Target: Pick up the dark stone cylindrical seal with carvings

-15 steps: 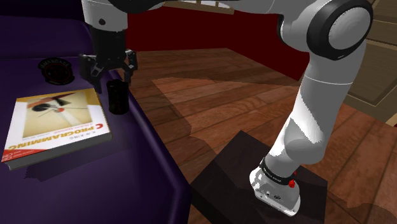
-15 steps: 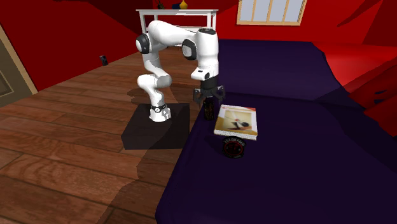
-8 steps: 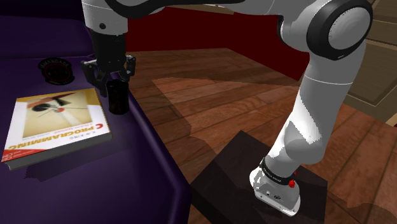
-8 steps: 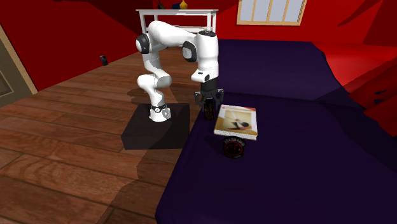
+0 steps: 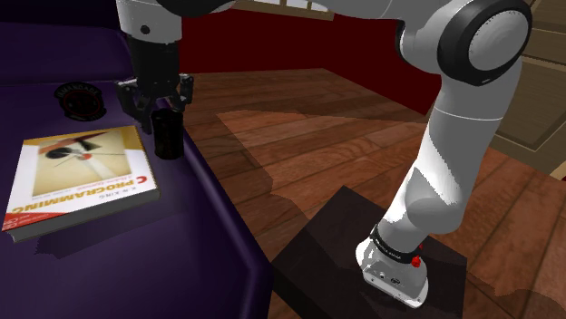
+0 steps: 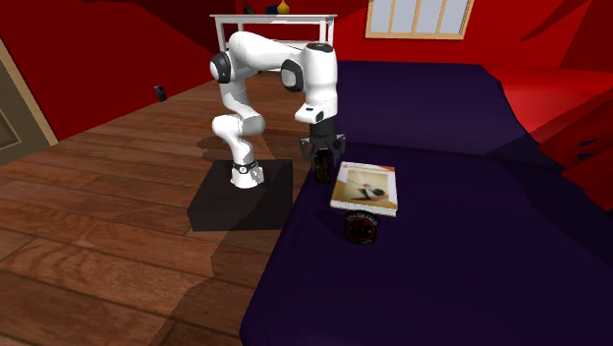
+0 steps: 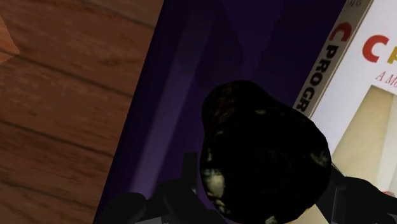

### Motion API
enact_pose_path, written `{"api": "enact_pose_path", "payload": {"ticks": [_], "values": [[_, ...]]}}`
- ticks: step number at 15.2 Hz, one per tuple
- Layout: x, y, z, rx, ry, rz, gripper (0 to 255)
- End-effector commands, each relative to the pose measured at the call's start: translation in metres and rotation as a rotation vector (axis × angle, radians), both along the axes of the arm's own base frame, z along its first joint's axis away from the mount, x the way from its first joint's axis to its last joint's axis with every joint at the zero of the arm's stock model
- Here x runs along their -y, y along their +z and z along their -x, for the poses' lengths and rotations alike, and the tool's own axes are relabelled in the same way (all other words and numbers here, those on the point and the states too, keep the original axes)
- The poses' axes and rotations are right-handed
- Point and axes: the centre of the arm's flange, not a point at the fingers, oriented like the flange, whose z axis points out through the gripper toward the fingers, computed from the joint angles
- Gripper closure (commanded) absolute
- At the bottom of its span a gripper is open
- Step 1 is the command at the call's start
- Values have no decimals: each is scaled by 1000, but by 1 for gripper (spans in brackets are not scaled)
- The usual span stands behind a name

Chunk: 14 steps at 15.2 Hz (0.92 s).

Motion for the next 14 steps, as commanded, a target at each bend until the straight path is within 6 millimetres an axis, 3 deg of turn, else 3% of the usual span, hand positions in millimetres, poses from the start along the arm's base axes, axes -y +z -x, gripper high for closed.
{"api": "enact_pose_path", "payload": {"ticks": [1,12,14], "values": [[0,10,0,0,0,0,255],[0,68,0,0,0,0,255],[0,69,0,0,0,0,255]]}}
